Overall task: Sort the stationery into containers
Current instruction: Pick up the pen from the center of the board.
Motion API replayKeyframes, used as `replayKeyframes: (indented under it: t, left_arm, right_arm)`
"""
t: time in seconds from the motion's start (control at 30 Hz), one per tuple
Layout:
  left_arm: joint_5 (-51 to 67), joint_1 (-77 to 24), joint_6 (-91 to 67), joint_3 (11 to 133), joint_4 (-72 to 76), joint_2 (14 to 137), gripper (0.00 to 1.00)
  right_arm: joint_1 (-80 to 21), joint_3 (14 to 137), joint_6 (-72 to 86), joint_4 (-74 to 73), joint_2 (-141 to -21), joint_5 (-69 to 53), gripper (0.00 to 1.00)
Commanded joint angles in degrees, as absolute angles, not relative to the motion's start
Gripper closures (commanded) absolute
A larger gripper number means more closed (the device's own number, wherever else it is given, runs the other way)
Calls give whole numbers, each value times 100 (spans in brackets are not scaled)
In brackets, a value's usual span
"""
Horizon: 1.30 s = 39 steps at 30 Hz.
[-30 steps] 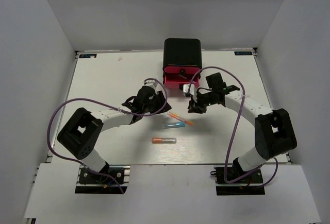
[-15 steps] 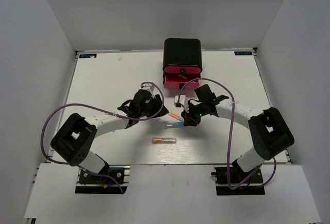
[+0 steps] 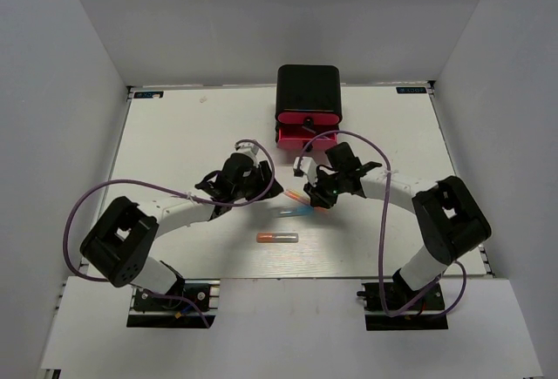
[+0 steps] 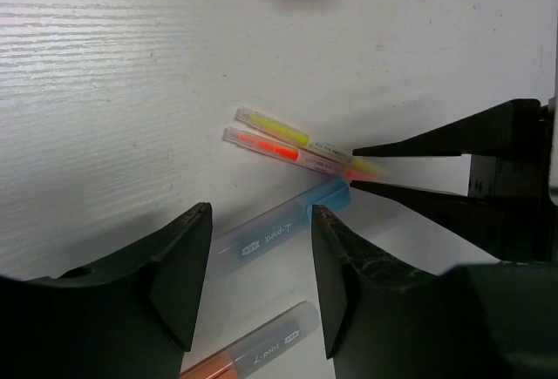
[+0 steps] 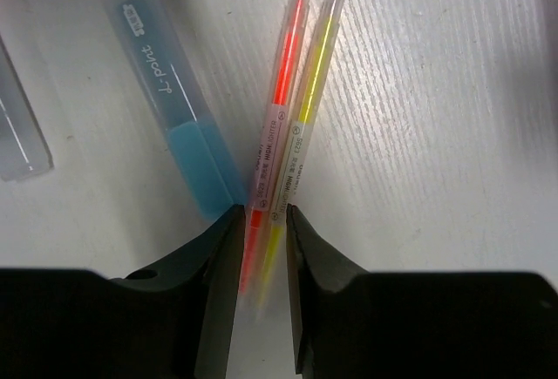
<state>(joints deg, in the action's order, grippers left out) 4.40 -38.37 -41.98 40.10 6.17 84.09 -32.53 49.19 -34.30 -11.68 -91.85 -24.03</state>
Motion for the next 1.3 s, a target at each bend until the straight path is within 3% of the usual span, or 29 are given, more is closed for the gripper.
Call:
replayKeyframes:
  t: [0.0,1.27]
  left_arm:
    - [334,-3850,-4140,3920,571,8068,40]
    - [281,-3850,-4140,3814,519,7849,39]
  right_arm:
    - [-3313,5036,-3331,-923,-9272,-2163,68]
    - [-3313,5151,-3331,-817,-9343,-2162,71]
